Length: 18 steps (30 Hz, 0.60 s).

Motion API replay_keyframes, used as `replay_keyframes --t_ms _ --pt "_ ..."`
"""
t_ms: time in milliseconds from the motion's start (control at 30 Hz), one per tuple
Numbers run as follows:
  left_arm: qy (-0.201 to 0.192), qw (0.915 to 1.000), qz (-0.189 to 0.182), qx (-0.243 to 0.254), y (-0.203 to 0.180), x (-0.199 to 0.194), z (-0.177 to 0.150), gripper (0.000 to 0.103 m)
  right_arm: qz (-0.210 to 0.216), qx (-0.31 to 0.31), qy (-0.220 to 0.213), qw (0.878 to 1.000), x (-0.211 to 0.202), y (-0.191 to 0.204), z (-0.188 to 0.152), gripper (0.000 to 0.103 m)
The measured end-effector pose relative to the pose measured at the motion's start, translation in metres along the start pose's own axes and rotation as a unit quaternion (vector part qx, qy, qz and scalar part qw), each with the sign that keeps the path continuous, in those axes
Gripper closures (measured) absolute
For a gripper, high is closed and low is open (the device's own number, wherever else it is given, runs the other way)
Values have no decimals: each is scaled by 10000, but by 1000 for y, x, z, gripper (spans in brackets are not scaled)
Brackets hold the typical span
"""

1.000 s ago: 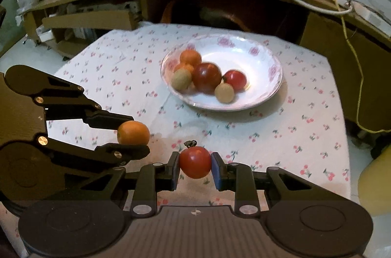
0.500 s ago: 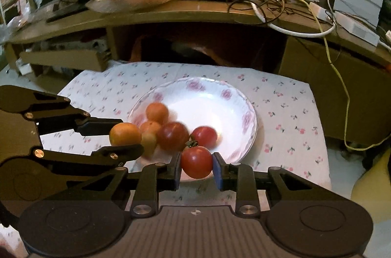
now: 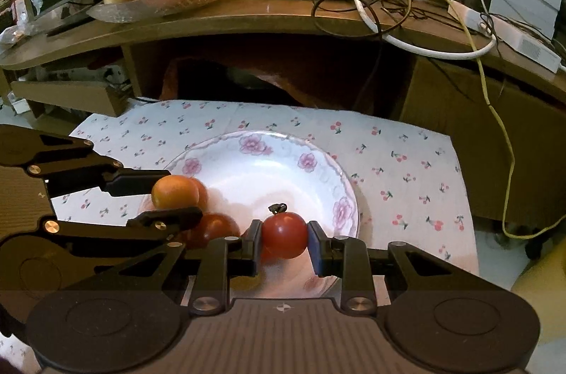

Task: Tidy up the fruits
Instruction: 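Carry the orange and tomato over the plate with both tools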

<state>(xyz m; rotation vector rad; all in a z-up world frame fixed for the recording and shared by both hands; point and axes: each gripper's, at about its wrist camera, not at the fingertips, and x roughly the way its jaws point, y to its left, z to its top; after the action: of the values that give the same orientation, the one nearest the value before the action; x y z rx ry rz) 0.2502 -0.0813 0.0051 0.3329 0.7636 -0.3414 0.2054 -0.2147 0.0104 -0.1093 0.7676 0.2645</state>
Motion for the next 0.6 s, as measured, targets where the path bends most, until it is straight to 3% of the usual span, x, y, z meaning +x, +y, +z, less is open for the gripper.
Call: replay_keyframes --t_ms 600 --pt "-115 9998 72 114 -1 16 13 69 -98 141 53 9998 22 -14 8 71"
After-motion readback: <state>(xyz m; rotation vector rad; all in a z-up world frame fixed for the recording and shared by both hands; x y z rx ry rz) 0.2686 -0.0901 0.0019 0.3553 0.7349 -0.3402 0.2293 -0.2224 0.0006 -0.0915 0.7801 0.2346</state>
